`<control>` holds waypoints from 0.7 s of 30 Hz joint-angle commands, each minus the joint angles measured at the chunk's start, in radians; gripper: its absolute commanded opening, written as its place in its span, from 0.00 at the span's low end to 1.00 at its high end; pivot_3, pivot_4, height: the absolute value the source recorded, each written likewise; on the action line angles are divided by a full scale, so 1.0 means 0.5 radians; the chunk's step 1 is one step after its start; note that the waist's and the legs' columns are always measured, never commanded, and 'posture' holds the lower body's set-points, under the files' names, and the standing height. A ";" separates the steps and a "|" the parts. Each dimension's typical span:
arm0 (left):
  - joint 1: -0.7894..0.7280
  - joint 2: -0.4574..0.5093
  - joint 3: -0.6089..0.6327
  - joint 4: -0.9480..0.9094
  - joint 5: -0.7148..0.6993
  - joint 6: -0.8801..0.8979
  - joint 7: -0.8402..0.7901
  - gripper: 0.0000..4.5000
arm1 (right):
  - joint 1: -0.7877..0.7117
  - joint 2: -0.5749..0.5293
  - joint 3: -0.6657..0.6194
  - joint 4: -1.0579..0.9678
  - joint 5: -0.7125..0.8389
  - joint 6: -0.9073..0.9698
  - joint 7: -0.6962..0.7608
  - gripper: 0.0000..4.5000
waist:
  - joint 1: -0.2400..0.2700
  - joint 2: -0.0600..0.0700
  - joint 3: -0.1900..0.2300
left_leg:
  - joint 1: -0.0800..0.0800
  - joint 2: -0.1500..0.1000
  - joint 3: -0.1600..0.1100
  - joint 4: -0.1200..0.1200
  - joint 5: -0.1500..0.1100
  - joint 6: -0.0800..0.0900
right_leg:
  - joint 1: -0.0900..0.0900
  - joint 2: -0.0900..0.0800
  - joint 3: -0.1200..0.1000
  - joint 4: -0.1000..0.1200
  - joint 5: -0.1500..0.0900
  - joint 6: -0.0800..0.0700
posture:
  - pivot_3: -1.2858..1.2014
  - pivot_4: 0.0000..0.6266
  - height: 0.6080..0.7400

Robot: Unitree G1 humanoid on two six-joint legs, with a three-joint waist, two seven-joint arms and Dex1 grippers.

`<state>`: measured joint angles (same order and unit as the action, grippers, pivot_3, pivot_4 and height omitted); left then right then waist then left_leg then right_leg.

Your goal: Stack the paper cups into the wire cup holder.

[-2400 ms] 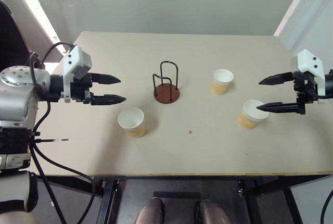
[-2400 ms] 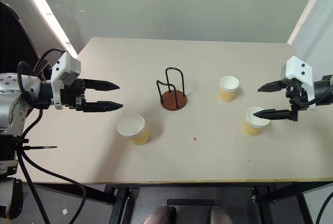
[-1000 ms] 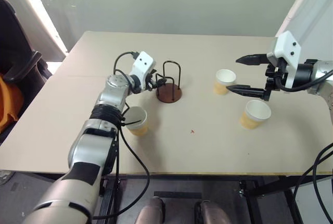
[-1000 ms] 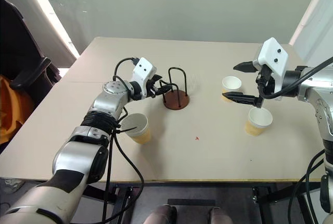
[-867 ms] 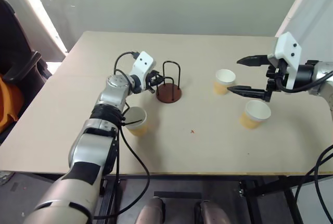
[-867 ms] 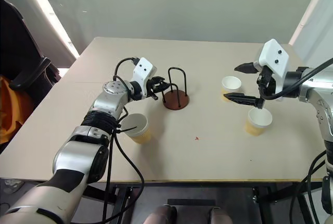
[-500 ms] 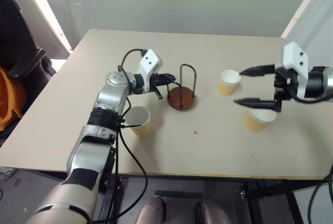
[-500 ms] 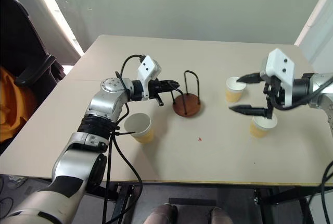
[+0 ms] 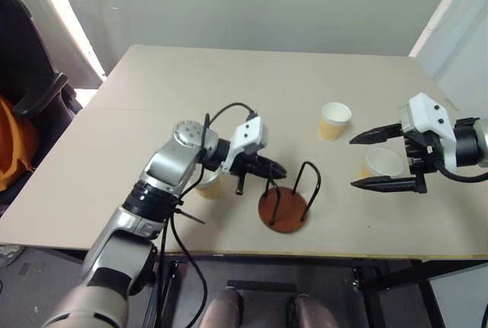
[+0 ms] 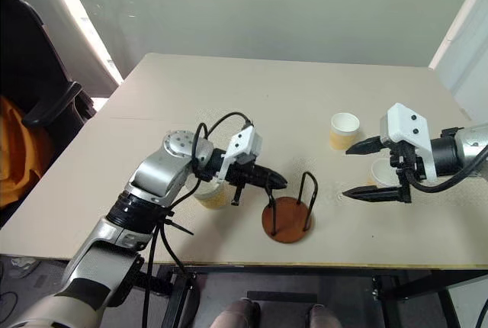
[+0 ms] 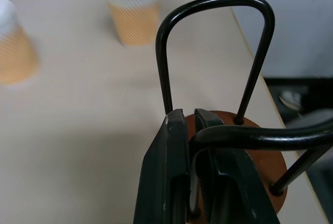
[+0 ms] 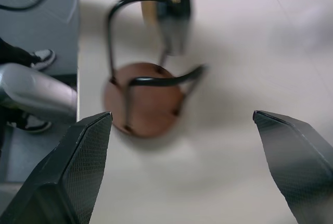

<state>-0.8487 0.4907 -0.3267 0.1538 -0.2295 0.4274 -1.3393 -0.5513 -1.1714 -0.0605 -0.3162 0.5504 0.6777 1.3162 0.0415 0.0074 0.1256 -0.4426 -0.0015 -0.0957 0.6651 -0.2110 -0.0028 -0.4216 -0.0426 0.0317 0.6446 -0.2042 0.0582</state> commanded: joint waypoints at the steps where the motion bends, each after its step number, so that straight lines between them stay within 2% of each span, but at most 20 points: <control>1: -0.056 -0.031 0.013 0.013 0.059 -0.120 0.067 0.00 | 0.007 -0.055 -0.080 -0.010 -0.008 -0.037 0.012 1.00 | 0.000 0.000 0.000 | 0.000 0.000 0.000 0.000 0.000 0.000 | 0.000 0.000 0.000 0.000 0.001 -0.001 | 0.52 0.24 1.00; 7: -0.099 -0.163 0.037 0.139 0.110 -0.202 0.213 0.00 | 0.022 -0.059 -0.083 -0.024 -0.007 -0.041 -0.011 1.00 | -0.001 0.000 0.000 | 0.003 -0.001 0.000 0.001 0.001 0.002 | 0.004 -0.002 0.000 -0.002 0.001 0.000 | 0.52 0.24 1.00; 12: -0.087 -0.173 0.017 0.169 0.178 -0.237 0.269 0.00 | 0.045 -0.073 -0.087 -0.041 -0.002 -0.037 -0.004 1.00 | -0.002 0.000 0.000 | 0.004 -0.001 0.001 -0.002 0.001 0.001 | 0.004 -0.002 -0.001 -0.001 0.001 0.000 | 0.52 0.24 1.00; 18: -0.100 -0.144 0.005 0.176 0.242 -0.257 0.288 0.00 | 0.115 -0.148 -0.050 0.070 -0.149 -0.142 0.003 1.00 | 0.000 0.000 0.000 | 0.003 -0.002 0.001 -0.001 0.002 -0.001 | 0.006 -0.002 0.000 -0.004 0.000 0.002 | 0.52 0.24 1.00; 19: -0.105 -0.142 0.008 0.176 0.237 -0.242 0.282 0.14 | 0.117 -0.151 -0.044 0.089 -0.164 -0.159 0.008 1.00 | 0.000 0.000 0.000 | 0.003 -0.002 0.001 -0.001 0.001 0.000 | 0.006 -0.002 0.000 -0.004 0.000 0.002 | 0.52 0.24 1.00; 21: -0.109 -0.146 0.033 0.151 0.193 -0.203 0.263 0.28 | 0.108 -0.150 -0.032 0.109 -0.180 -0.178 0.017 1.00 | -0.001 0.000 0.000 | 0.003 -0.002 0.001 -0.001 0.000 0.002 | 0.006 -0.003 0.000 -0.004 0.001 0.002 | 0.52 0.24 1.00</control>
<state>-0.8783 0.4187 -0.3272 0.2574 -0.1194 0.3166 -1.2002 -0.4856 -1.2284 -0.0608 -0.2584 0.4693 0.6079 1.3170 0.0413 0.0074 0.1256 -0.4409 -0.0023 -0.0951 0.6647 -0.2111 -0.0016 -0.4186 -0.0439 0.0316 0.6429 -0.2040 0.0593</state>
